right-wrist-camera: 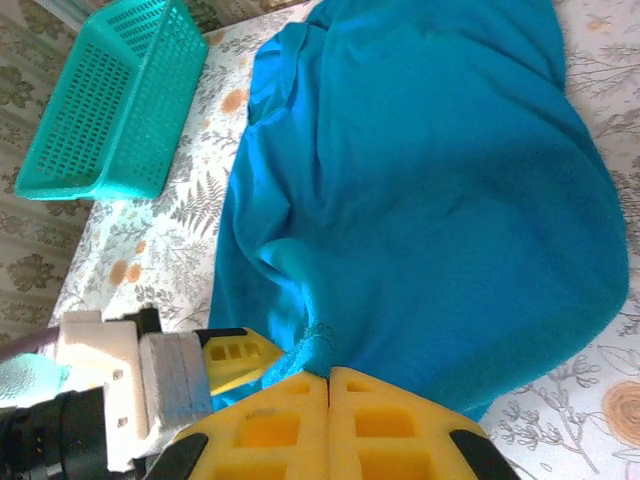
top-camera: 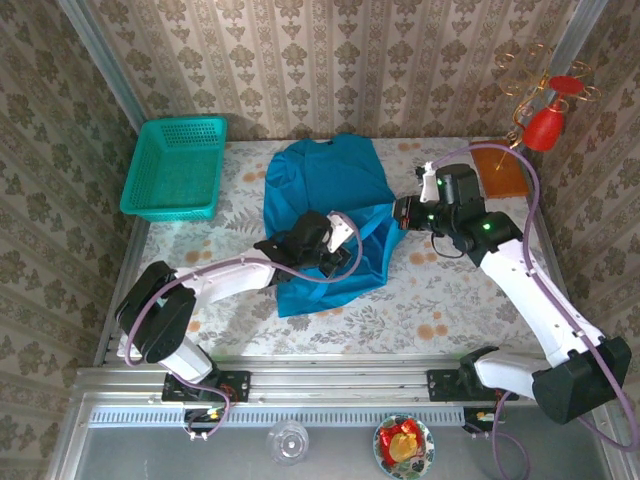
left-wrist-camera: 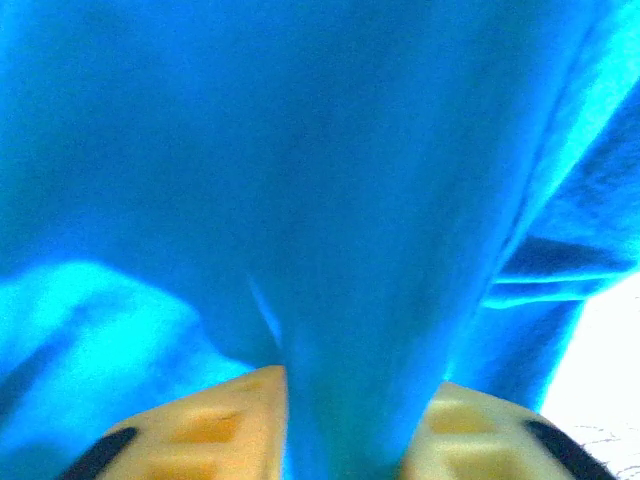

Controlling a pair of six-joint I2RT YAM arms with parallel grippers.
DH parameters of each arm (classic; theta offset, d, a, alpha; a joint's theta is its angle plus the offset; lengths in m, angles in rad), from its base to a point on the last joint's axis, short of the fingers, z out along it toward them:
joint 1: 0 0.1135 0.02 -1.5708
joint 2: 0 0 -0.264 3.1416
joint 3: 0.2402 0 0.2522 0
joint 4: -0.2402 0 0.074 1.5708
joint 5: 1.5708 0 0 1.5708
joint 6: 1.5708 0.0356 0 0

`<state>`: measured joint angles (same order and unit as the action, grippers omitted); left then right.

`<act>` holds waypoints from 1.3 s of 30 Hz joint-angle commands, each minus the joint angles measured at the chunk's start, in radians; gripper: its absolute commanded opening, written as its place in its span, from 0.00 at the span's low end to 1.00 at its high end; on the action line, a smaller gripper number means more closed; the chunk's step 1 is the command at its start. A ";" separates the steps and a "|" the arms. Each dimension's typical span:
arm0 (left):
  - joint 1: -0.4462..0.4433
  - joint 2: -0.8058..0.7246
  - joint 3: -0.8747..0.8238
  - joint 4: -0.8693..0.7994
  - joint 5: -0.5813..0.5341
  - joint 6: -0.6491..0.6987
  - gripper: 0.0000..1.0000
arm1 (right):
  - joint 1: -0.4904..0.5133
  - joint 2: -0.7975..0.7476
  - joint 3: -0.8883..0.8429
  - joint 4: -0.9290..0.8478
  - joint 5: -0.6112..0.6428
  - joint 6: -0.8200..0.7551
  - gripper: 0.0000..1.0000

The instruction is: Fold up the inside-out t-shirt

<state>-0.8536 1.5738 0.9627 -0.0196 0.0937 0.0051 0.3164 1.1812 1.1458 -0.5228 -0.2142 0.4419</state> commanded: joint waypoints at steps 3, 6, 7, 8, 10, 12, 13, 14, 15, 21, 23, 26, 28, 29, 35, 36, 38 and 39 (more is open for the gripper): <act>0.060 -0.003 0.071 -0.026 0.114 0.015 0.04 | -0.020 -0.032 0.005 -0.066 0.100 0.001 0.00; 0.074 -0.009 0.115 -0.058 0.146 0.021 0.00 | -0.016 -0.034 -0.031 -0.068 0.110 0.010 0.00; 0.079 -0.013 0.133 -0.076 0.155 0.026 0.00 | -0.013 -0.034 -0.043 -0.074 0.111 0.008 0.02; 0.083 -0.017 0.154 -0.098 0.171 0.033 0.00 | -0.009 -0.036 -0.052 -0.084 0.114 0.006 0.05; 0.095 -0.022 0.195 -0.162 0.201 0.042 0.00 | 0.000 -0.046 -0.076 -0.093 0.116 0.003 0.08; 0.117 -0.028 0.232 -0.212 0.252 0.039 0.00 | 0.018 -0.058 -0.107 -0.085 0.107 0.012 0.14; 0.128 -0.030 0.245 -0.226 0.283 0.031 0.00 | 0.034 -0.064 -0.126 -0.075 0.104 0.022 0.18; 0.138 -0.035 0.256 -0.234 0.302 0.021 0.00 | 0.055 -0.069 -0.146 -0.066 0.103 0.035 0.24; 0.143 -0.037 0.263 -0.242 0.310 0.020 0.00 | 0.077 -0.073 -0.162 -0.059 0.104 0.045 0.26; 0.148 -0.030 0.333 -0.326 0.288 0.041 0.00 | 0.270 -0.096 -0.279 0.063 0.158 0.116 0.29; 0.148 -0.034 0.359 -0.348 0.291 0.043 0.00 | 0.346 -0.072 -0.333 0.151 0.176 0.127 0.20; 0.148 -0.051 0.393 -0.376 0.293 0.045 0.00 | 0.459 0.003 -0.369 0.242 0.247 0.118 0.09; 0.149 -0.069 0.400 -0.379 0.298 0.049 0.00 | 0.522 0.068 -0.374 0.292 0.302 0.105 0.06; 0.148 -0.078 0.401 -0.378 0.301 0.052 0.00 | 0.550 0.107 -0.377 0.325 0.334 0.100 0.03; 0.148 -0.129 0.406 -0.413 0.322 0.050 0.00 | 0.578 0.359 -0.390 0.539 0.444 0.175 0.00; 0.144 -0.139 0.405 -0.417 0.317 0.050 0.00 | 0.578 0.392 -0.386 0.580 0.443 0.169 0.00; 0.134 -0.161 0.404 -0.433 0.307 0.059 0.00 | 0.575 0.463 -0.351 0.619 0.468 0.159 0.00; 0.131 -0.170 0.407 -0.442 0.307 0.064 0.00 | 0.569 0.489 -0.331 0.623 0.480 0.159 0.01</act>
<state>-0.7082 1.4487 1.3312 -0.4248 0.3820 0.0360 0.8932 1.6192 0.7757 -0.0166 0.1741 0.5812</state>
